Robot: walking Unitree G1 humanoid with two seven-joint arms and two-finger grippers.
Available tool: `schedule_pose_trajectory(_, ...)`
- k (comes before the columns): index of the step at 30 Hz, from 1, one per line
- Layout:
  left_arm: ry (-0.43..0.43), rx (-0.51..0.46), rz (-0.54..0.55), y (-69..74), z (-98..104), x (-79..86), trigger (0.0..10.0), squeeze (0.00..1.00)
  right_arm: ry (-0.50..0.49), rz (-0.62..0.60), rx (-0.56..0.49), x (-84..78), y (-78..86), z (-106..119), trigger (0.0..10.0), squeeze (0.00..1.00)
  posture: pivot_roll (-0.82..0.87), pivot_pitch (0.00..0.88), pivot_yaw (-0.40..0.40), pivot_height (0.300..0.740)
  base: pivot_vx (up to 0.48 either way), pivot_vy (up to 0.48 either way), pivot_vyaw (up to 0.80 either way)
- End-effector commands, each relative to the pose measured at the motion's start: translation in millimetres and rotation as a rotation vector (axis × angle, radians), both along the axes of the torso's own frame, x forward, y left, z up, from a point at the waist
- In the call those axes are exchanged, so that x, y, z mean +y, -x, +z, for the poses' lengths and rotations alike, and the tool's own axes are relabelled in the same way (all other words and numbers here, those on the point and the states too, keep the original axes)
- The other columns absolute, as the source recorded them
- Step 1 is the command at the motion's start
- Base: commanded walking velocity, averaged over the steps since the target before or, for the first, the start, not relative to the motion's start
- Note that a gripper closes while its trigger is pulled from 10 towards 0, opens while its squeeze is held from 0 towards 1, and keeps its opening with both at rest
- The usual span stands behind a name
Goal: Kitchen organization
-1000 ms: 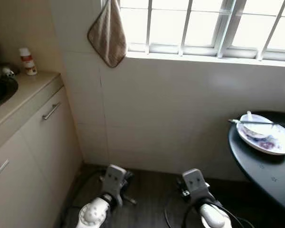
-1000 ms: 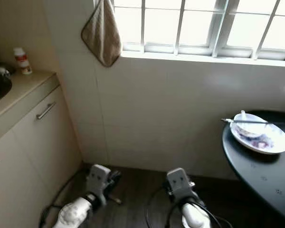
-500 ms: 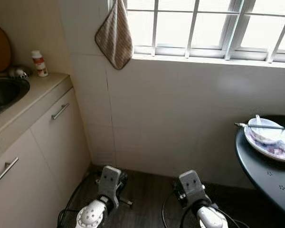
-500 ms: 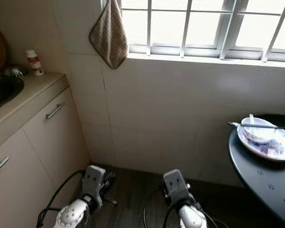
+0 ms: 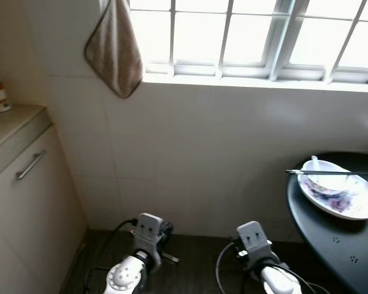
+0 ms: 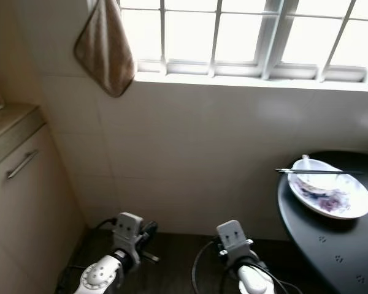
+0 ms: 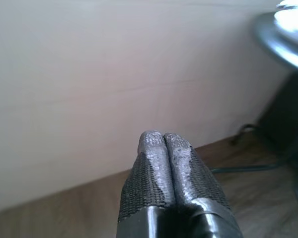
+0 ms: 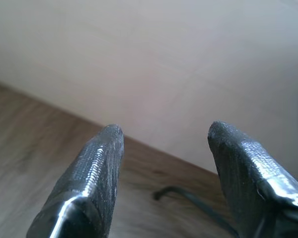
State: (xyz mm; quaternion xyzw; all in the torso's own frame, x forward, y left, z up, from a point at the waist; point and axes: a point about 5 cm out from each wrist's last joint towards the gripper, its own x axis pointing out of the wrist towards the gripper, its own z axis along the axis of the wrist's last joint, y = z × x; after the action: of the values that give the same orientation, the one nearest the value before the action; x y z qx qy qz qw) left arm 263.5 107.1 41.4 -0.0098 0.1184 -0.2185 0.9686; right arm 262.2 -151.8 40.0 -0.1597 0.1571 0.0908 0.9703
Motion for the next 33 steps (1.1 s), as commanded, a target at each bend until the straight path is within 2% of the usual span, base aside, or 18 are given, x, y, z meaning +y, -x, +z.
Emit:
schedule_pose_trajectory(1,-0.021,0.000,0.027,-0.6,0,12.0,10.0,0.00,-0.035,0.019,-0.007,10.3,-1.9,3,10.0,0.00,-0.01,0.000,-0.039,0.740,0.247,0.000,-0.80)
schedule_pose_trajectory(5,-0.021,-0.001,0.026,-1.0,0,12.5,10.0,0.00,-0.018,0.026,-0.011,11.0,-2.5,3,10.0,0.00,-0.01,0.000,-0.038,0.740,0.000,0.000,-0.79)
schedule_pose_trajectory(10,-0.020,-0.001,0.025,-1.4,0,12.1,10.0,0.00,0.021,0.056,-0.010,13.2,-3.0,3,10.0,0.00,-0.01,0.000,-0.037,0.740,0.000,0.000,0.00)
schedule_pose_trajectory(14,-0.019,-0.002,0.025,-1.7,0,11.9,10.0,0.00,0.102,0.109,-0.045,18.0,-4.4,6,10.0,0.00,0.00,0.000,-0.037,0.740,0.000,0.000,0.00)
schedule_pose_trajectory(18,-0.018,-0.003,0.025,-2.0,0,11.9,10.0,0.00,0.131,0.137,-0.076,20.4,-5.3,10,10.0,0.00,0.00,0.000,-0.038,0.740,0.000,0.000,0.00)
schedule_pose_trajectory(19,-0.018,-0.004,0.026,-2.1,1,11.9,10.0,0.00,0.115,0.121,-0.096,18.9,-6.0,13,10.0,0.29,0.00,0.000,-0.039,0.740,0.000,0.000,0.00)
schedule_pose_trajectory(20,-0.018,-0.004,0.026,-2.2,1,11.8,10.0,0.00,0.116,0.090,-0.113,15.3,-7.0,15,10.0,0.51,0.00,0.000,-0.039,0.740,0.000,0.000,0.00)
schedule_pose_trajectory(22,-0.017,-0.004,0.026,-2.2,1,11.8,10.0,0.00,0.118,0.083,-0.116,14.5,-7.2,15,10.0,0.51,0.00,0.000,-0.039,0.740,0.000,0.000,0.00)
schedule_pose_trajectory(23,-0.017,-0.004,0.027,-2.1,1,11.7,10.0,0.00,0.125,0.084,-0.123,13.3,-7.8,17,10.0,1.00,0.00,0.000,-0.039,0.740,0.000,0.000,0.00)
schedule_pose_trajectory(33,-0.013,-0.005,0.025,-1.7,1,10.6,10.0,0.00,0.234,0.144,-0.185,16.6,-8.6,23,10.0,1.00,0.00,0.000,-0.042,0.740,0.000,0.000,0.00)
